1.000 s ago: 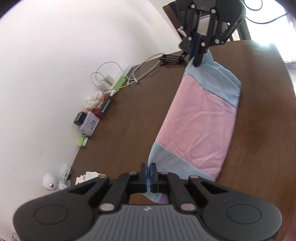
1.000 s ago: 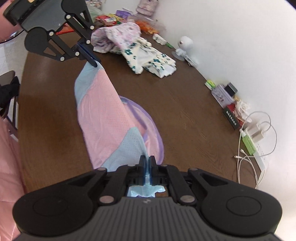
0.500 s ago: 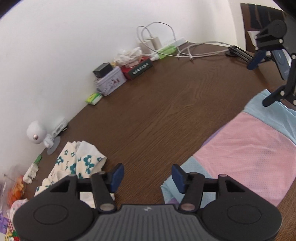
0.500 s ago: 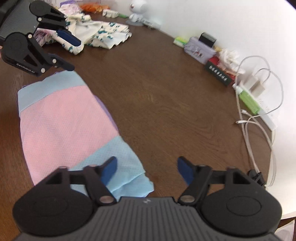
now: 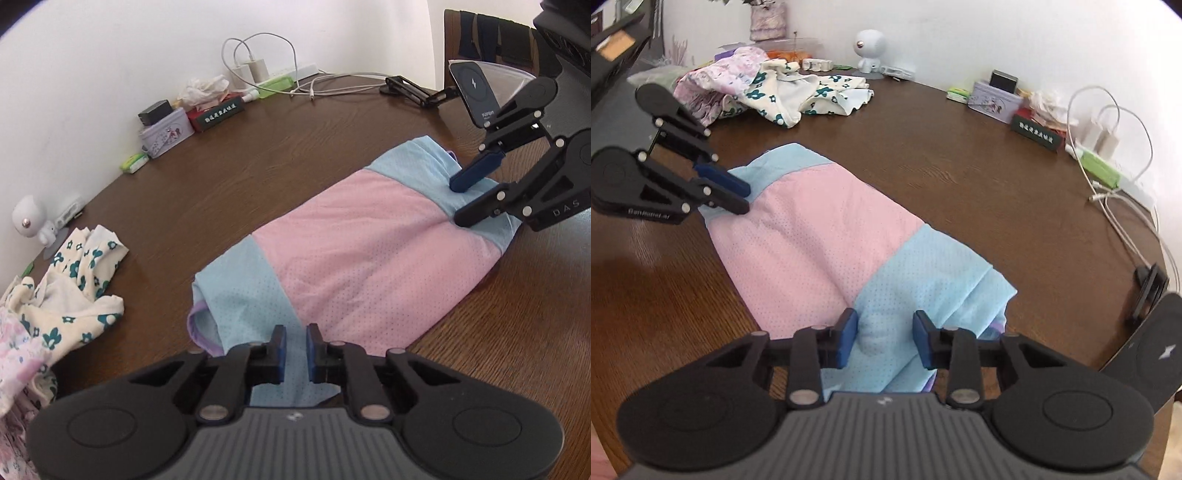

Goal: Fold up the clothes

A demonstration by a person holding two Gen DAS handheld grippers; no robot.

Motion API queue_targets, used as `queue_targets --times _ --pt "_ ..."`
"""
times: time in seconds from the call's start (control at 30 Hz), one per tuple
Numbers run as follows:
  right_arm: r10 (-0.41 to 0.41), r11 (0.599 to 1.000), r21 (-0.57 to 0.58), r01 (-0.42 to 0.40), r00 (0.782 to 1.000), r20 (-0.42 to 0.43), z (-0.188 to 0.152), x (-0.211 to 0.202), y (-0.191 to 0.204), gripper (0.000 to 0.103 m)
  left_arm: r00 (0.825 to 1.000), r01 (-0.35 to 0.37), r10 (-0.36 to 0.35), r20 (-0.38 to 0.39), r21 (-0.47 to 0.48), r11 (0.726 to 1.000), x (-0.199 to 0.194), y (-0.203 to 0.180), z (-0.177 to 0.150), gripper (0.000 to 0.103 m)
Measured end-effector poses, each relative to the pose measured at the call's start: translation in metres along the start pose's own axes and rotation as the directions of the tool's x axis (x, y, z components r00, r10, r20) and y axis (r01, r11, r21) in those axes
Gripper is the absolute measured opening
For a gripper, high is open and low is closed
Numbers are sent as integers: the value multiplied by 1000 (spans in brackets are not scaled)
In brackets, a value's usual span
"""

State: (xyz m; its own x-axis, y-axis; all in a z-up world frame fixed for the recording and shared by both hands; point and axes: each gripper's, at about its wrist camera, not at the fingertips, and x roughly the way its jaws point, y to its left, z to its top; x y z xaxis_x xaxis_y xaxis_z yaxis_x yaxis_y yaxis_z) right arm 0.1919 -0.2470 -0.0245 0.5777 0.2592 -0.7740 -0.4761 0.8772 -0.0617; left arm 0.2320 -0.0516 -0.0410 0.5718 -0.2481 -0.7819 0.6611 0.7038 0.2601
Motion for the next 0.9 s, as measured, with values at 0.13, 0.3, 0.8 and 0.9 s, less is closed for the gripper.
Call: queue_targets --times 0.13,0.3,0.8,0.9 --pt "26 998 62 -24 999 -27 -12 -9 13 35 999 -32 31 -11 -48 998 5 15 -1 13" --pt "140 988 66 -137 990 -35 -21 -23 50 41 997 -73 72 -8 -128 989 15 40 5 14" --pt "128 957 255 -138 990 56 -24 -33 -24 73 971 118 -115 209 -2 993 -80 -48 -11 54" --pt "166 936 308 -170 985 40 -29 -20 -26 47 968 181 -178 177 2 984 -73 -68 -14 47"
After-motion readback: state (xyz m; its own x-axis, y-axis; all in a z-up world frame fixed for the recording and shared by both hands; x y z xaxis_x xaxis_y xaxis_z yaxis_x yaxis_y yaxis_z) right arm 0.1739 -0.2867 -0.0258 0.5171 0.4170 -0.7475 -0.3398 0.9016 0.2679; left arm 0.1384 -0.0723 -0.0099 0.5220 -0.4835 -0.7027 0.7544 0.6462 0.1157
